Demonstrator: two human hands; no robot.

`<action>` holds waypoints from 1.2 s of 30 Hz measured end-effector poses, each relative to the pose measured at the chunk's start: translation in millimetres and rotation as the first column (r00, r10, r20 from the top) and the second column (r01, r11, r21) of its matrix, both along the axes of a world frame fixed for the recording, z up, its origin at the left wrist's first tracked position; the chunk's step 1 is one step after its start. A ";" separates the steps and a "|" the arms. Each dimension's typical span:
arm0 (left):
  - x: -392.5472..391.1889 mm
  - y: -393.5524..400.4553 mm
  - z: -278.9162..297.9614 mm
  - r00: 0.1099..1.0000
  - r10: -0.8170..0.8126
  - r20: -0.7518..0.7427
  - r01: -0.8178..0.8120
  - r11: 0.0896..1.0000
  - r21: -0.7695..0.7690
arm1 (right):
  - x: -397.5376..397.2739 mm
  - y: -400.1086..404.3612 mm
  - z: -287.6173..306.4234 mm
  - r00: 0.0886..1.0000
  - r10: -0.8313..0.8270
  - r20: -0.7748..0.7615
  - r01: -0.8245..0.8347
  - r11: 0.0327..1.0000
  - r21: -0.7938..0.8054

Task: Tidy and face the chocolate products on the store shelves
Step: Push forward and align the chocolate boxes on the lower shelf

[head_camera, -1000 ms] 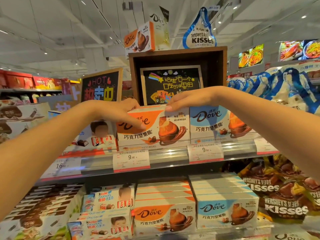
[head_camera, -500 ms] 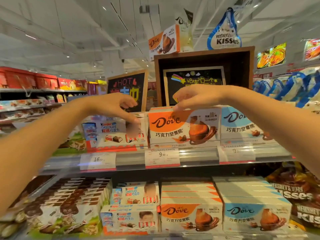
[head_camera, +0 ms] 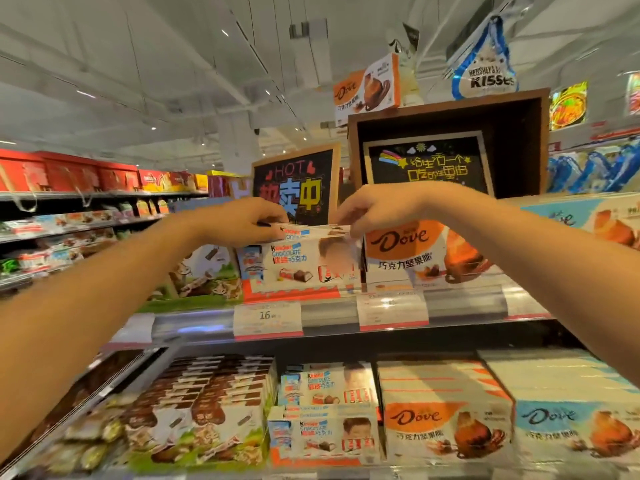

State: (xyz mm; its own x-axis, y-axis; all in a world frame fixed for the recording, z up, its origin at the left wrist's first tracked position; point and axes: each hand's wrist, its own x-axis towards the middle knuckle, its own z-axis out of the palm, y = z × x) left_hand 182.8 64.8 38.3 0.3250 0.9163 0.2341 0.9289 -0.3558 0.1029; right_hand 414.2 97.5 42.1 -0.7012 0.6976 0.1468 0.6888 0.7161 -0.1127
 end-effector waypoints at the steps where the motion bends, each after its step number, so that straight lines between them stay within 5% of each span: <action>1: 0.2 1.6 -1.1 1.000 -0.001 -0.006 0.001 1.000 0.011 | 3.1 -0.7 2.7 1.000 -0.003 0.013 0.004 1.000 -0.024; 5: -5.0 4.7 -3.9 1.000 -0.011 -0.015 0.012 0.999 0.049 | 6.6 3.2 1.4 1.000 -0.001 -0.019 0.000 0.998 -0.059; 10: -10.2 -2.2 -3.1 0.996 -0.011 0.087 0.007 0.999 0.040 | 6.3 0.0 -1.1 0.970 0.014 -0.242 -0.034 0.996 -0.077; 15: -2.8 -5.1 -5.0 0.999 -0.011 0.032 0.011 1.000 -0.002 | 2.7 -0.9 1.9 0.984 0.028 -0.178 -0.030 0.999 -0.010; 27: -8.5 -3.4 -5.3 0.984 0.004 0.177 -0.022 0.995 0.100 | -7.9 0.3 -0.3 0.971 0.012 -0.239 -0.014 1.000 -0.008; 36: -11.5 5.1 -0.7 0.987 -0.121 -0.107 0.135 0.982 0.132 | -0.9 2.3 -6.7 0.980 -0.069 -0.187 0.058 0.996 -0.063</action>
